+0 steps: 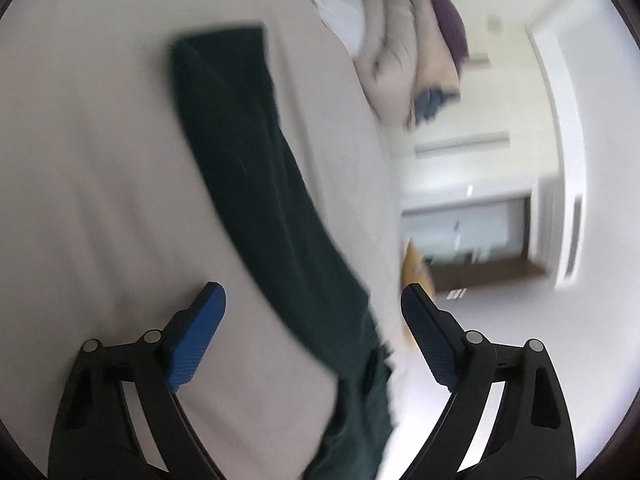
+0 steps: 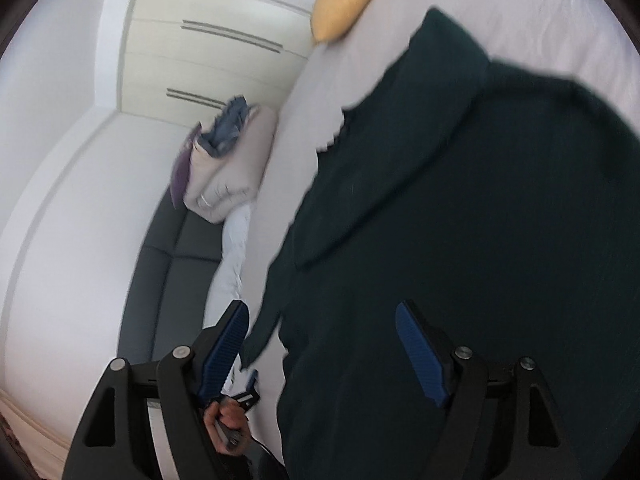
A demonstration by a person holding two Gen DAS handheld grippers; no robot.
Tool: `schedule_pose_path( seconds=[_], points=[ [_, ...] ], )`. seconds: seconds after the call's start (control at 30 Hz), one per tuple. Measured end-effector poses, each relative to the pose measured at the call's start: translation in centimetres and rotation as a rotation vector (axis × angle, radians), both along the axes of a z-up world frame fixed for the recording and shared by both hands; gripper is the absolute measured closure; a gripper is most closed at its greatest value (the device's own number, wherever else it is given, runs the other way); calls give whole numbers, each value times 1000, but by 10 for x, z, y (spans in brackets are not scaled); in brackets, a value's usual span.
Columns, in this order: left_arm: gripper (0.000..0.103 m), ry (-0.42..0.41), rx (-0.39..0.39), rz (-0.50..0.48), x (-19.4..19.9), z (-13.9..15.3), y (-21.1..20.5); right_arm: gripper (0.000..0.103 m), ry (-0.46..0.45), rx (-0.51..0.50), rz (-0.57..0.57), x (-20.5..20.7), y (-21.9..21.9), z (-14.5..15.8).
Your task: Fold small clothes
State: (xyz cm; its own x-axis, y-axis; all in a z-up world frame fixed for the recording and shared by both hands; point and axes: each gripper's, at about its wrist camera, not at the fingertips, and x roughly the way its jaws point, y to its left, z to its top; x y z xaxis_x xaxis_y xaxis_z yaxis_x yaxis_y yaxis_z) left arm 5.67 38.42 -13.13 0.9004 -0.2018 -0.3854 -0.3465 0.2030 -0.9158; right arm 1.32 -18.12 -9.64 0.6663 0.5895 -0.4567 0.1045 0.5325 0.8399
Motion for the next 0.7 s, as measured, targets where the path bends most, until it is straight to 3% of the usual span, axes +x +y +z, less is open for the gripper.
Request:
schedule_pose_path(
  seconds=[0.07,0.2,0.4,0.5,0.6,0.63,0.7],
  points=[
    [13,7,-20,61,1,-3,15,24,13,-5,10,-4,14,-1],
    [13,49,-87,83,23,-15,31,24,22,-6,21,-8,28,2],
    [18,13,-166,170,32,-25,65,24,22,-23,26,-12,38,6],
    [33,18,-177,184,29,-33,84,24,20,-26,19,-14,40,5],
    [58,24,-194,200,28,-44,98,24,32,-20,11,-12,41,1],
    [72,29,-199,205,28,-47,102,24,33,-21,13,-9,43,0],
    [82,44,-200,212,29,-53,109,24,32,-26,20,-10,46,0]
  ],
)
